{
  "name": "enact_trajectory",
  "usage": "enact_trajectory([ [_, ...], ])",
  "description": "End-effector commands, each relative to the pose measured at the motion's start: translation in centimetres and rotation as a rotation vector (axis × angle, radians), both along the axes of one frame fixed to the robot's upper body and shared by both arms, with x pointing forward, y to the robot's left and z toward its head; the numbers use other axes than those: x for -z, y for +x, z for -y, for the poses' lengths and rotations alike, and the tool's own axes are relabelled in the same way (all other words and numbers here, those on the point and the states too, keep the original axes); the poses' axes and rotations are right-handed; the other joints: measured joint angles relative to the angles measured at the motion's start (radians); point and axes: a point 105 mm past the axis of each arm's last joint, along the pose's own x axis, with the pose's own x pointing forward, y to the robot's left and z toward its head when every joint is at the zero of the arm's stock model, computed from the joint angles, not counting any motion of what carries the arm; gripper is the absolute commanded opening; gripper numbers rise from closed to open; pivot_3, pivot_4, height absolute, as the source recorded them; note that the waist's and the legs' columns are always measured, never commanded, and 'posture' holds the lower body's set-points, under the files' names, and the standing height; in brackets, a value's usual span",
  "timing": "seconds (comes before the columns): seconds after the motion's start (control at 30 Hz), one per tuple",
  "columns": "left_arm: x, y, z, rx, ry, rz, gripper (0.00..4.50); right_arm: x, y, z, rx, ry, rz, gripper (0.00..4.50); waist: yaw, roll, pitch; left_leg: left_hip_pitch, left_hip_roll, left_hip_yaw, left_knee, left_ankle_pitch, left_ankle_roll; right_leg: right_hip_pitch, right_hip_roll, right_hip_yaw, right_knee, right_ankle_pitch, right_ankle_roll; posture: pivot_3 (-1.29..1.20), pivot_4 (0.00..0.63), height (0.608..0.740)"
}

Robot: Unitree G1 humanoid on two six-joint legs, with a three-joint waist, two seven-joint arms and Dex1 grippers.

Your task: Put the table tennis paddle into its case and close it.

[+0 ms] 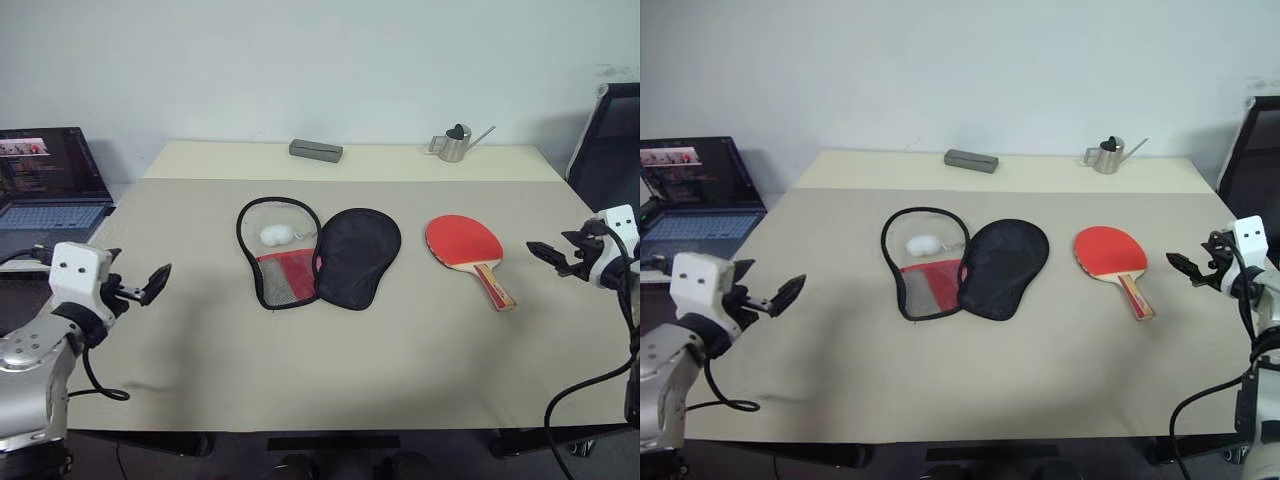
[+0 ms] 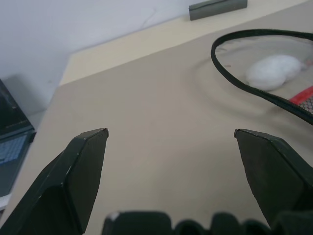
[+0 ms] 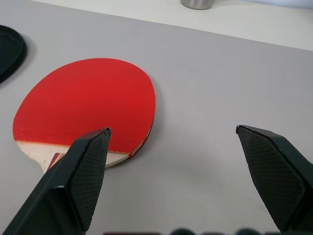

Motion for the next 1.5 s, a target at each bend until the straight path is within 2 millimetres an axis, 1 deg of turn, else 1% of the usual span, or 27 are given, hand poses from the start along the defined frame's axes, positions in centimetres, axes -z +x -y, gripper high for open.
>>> enact_trajectory([
  [0.03, -1.3, 0.5, 0.1, 0.013, 0.023, 0.049, 4.5, -2.4, -0.3, 1.1, 0.021, -0.008, 0.077, 4.49, 0.0, 0.0, 0.0, 0.0, 0.0, 0.0, 0.0, 0.0, 0.0, 0.0, 0.0, 0.0, 0.0, 0.0, 0.0, 0.0, 0.15, 0.74],
  [0.1, -1.2, 0.6, 0.1, 0.015, 0.018, 0.051, 4.5, -2.5, -0.4, 1.1, 0.022, 0.006, 0.085, 4.49, 0.001, 0.0, 0.0, 0.0, 0.0, 0.0, 0.0, 0.0, 0.0, 0.0, 0.0, 0.0, 0.0, 0.0, 0.0, 0.0, 0.15, 0.74],
  [0.23, -1.7, 0.8, 0.3, 0.024, 0.006, 0.067, 4.5, -3.0, -0.1, 0.0, -0.024, 0.025, 0.105, 4.49, 0.001, 0.0, 0.0, 0.0, 0.0, 0.0, 0.0, 0.0, 0.0, 0.0, 0.0, 0.0, 0.0, 0.0, 0.0, 0.0, 0.15, 0.74],
  [0.4, -2.3, 0.0, -0.3, 0.008, -0.016, 0.086, 4.5, -2.8, 0.8, -2.1, -0.075, 0.049, 0.131, 4.49, -0.003, 0.0, 0.0, 0.0, 0.001, 0.0, 0.0, 0.0, 0.0, 0.0, 0.0, 0.0, 0.0, 0.0, 0.0, 0.0, 0.15, 0.74],
  [0.5, -2.4, -0.7, -1.1, -0.007, -0.03, 0.086, 4.5, -2.8, 0.9, -3.3, -0.103, 0.078, 0.148, 4.49, -0.001, 0.0, 0.0, 0.0, 0.001, 0.0, 0.0, -0.001, 0.0, 0.0, 0.001, 0.0, 0.0, 0.0, 0.0, 0.0, 0.15, 0.74],
  [0.57, -2.6, -1.2, -1.4, -0.018, -0.042, 0.083, 4.5, -2.8, 0.7, -3.8, -0.122, 0.083, 0.157, 4.49, 0.001, 0.0, 0.0, 0.0, 0.001, 0.0, 0.0, -0.001, 0.0, -0.001, 0.001, 0.0, 0.0, 0.0, 0.0, 0.0, 0.15, 0.74],
  [0.67, -2.4, -1.4, -1.6, -0.017, -0.038, 0.069, 4.5, -3.0, 0.4, -4.2, -0.139, 0.094, 0.167, 4.49, 0.004, 0.0, 0.0, -0.001, 0.001, 0.0, 0.0, -0.001, 0.0, -0.002, 0.0, 0.001, 0.0, 0.0, 0.0, 0.0, 0.15, 0.74],
  [0.77, -2.6, -1.4, -1.5, -0.01, -0.037, 0.067, 4.5, -2.7, 0.1, -4.9, -0.159, 0.09, 0.166, 4.49, 0.007, -0.001, 0.0, -0.001, 0.001, -0.001, 0.0, -0.001, -0.001, -0.002, 0.0, 0.0, 0.0, 0.0, 0.0, 0.0, 0.15, 0.74],
  [0.93, -2.7, -1.1, -1.3, 0.008, -0.032, 0.06, 4.5, -2.7, 0.1, -5.9, -0.187, 0.1, 0.177, 4.49, 0.004, -0.001, -0.001, -0.001, 0.001, -0.001, 0.0, -0.003, -0.003, -0.002, 0.0, 0.001, 0.0, 0.0, 0.0, 0.0, 0.15, 0.74],
  [1.07, -2.9, -0.6, -0.8, 0.05, -0.039, 0.049, 4.5, -2.9, -0.1, -7.6, -0.26, 0.114, 0.181, 4.49, 0.004, -0.001, 0.0, -0.001, 0.001, -0.001, 0.0, -0.001, 0.0, -0.003, 0.001, 0.001, 0.0, 0.0, 0.0, 0.0, 0.15, 0.74],
  [1.13, -2.7, -0.5, -0.5, 0.067, -0.041, 0.038, 4.5, -3.0, -0.4, -8.5, -0.302, 0.114, 0.178, 4.49, 0.004, -0.001, 0.0, -0.001, 0.001, -0.001, 0.0, -0.001, 0.0, -0.003, 0.001, 0.001, 0.0, 0.0, 0.0, 0.0, 0.15, 0.74],
  [1.27, -2.0, -0.1, 0.6, 0.134, -0.056, 0.001, 4.5, -3.5, -1.4, -10.6, -0.418, 0.112, 0.167, 4.49, 0.004, -0.001, 0.0, -0.002, 0.001, -0.001, 0.0, -0.001, 0.0, -0.003, 0.001, 0.001, 0.0, 0.0, 0.001, 0.0, 0.15, 0.74],
  [1.37, -1.3, 0.4, 1.7, 0.182, -0.085, -0.025, 4.5, -3.4, -2.2, -13.0, -0.529, 0.067, 0.141, 4.49, 0.004, -0.001, 0.0, -0.002, 0.001, -0.001, 0.0, -0.001, -0.001, -0.004, 0.001, 0.001, 0.0, 0.0, 0.001, 0.0, 0.15, 0.74],
  [1.4, -1.2, 0.5, 1.9, 0.188, -0.093, -0.029, 4.5, -3.3, -2.4, -13.4, -0.548, 0.054, 0.135, 4.49, 0.004, -0.001, 0.0, -0.002, 0.001, -0.001, 0.0, -0.002, -0.001, -0.004, 0.001, 0.001, 0.0, 0.0, 0.001, 0.0, 0.15, 0.74],
  [1.5, -0.4, 1.0, 2.8, 0.212, -0.113, -0.045, 4.5, -3.4, -2.8, -15.5, -0.61, 0.054, 0.137, 4.49, 0.005, -0.001, -0.001, -0.002, 0.001, -0.001, 0.0, -0.004, -0.004, -0.004, 0.001, 0.001, 0.0, 0.0, 0.001, 0.0, 0.15, 0.74],
])
